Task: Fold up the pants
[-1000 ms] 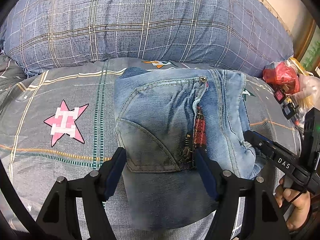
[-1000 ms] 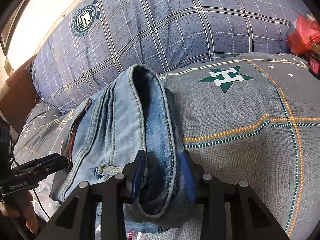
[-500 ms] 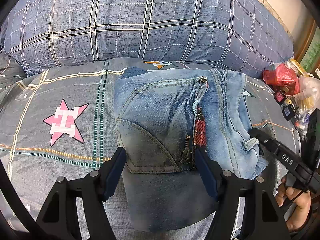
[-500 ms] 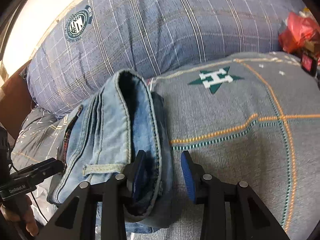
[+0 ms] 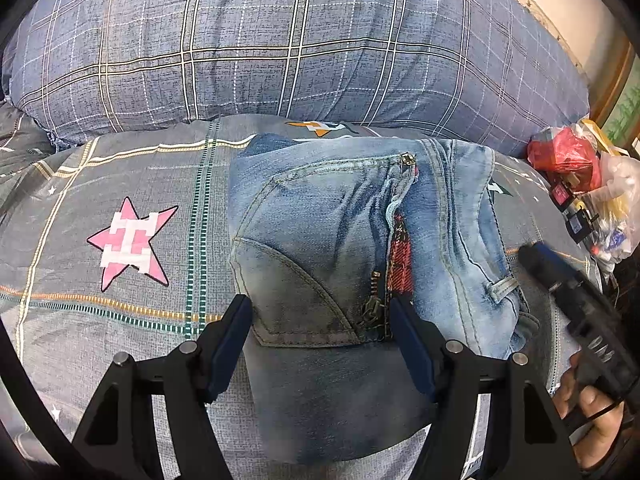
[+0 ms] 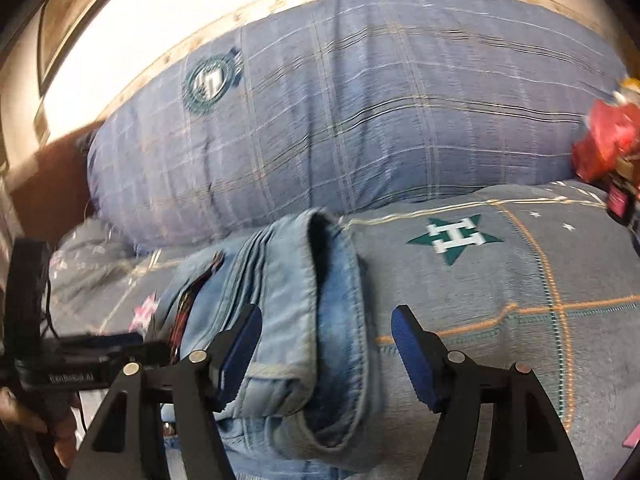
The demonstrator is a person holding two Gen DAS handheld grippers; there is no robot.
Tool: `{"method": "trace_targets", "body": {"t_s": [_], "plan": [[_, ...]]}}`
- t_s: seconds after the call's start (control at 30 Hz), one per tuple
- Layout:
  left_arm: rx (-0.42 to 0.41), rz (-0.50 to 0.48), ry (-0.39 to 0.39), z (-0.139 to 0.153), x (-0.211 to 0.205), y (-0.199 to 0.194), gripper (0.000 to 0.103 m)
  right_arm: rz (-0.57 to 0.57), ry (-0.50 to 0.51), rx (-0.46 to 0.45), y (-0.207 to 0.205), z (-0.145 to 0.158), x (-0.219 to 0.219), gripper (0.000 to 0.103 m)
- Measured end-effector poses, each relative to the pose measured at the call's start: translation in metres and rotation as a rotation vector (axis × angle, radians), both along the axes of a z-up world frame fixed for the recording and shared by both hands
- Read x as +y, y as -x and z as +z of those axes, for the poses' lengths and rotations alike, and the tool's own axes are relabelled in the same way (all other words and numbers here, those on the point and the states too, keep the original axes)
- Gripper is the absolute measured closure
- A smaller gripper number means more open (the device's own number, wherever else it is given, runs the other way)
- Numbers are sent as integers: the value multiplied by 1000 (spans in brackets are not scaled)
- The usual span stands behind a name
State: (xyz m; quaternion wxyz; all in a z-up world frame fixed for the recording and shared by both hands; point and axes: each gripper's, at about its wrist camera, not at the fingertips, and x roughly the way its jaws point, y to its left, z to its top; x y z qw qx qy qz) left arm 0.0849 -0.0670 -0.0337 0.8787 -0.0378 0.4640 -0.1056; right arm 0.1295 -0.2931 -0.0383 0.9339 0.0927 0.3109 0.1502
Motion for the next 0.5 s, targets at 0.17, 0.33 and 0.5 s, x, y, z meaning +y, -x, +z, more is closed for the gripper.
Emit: {"method": "trace_targets", "body": {"t_s": [0.17,0.33,0.5], "plan": [[-2,-6,3,-1,-1,0,31,26,12,182,-16,-32,9,32],[-11,-1,33,1,6,2,31,7,-81,226,-18,-35,-7,32],[-50,7,2,6,5,3,32,-7,-89,140,-8,-19,-18,32]]}}
